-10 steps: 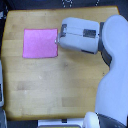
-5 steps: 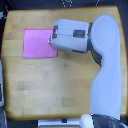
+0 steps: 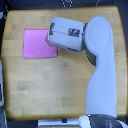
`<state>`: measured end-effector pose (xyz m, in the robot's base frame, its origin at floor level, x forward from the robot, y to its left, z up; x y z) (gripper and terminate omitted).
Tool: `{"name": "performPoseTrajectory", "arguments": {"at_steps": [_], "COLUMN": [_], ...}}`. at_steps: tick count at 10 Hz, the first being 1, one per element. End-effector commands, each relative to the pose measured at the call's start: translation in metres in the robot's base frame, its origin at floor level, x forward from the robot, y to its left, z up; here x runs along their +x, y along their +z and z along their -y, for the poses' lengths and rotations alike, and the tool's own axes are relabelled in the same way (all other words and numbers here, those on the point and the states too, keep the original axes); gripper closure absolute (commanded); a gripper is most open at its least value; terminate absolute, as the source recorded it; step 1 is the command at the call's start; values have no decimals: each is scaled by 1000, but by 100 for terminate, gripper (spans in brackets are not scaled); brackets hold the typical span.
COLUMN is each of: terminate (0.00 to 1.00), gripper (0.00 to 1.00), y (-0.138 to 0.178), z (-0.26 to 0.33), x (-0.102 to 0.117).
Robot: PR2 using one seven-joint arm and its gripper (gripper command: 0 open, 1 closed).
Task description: Folding a cloth
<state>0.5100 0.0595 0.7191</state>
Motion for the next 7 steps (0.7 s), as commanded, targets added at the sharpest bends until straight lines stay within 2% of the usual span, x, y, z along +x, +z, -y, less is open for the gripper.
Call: {"name": "performPoseTrajectory", "arguments": {"at_steps": [1,2,7], "terminate": [0,0,0], "gripper": [0,100,100], "y": [-33,-34,-24], "z": [13,10,17], "x": [19,17,21]}}
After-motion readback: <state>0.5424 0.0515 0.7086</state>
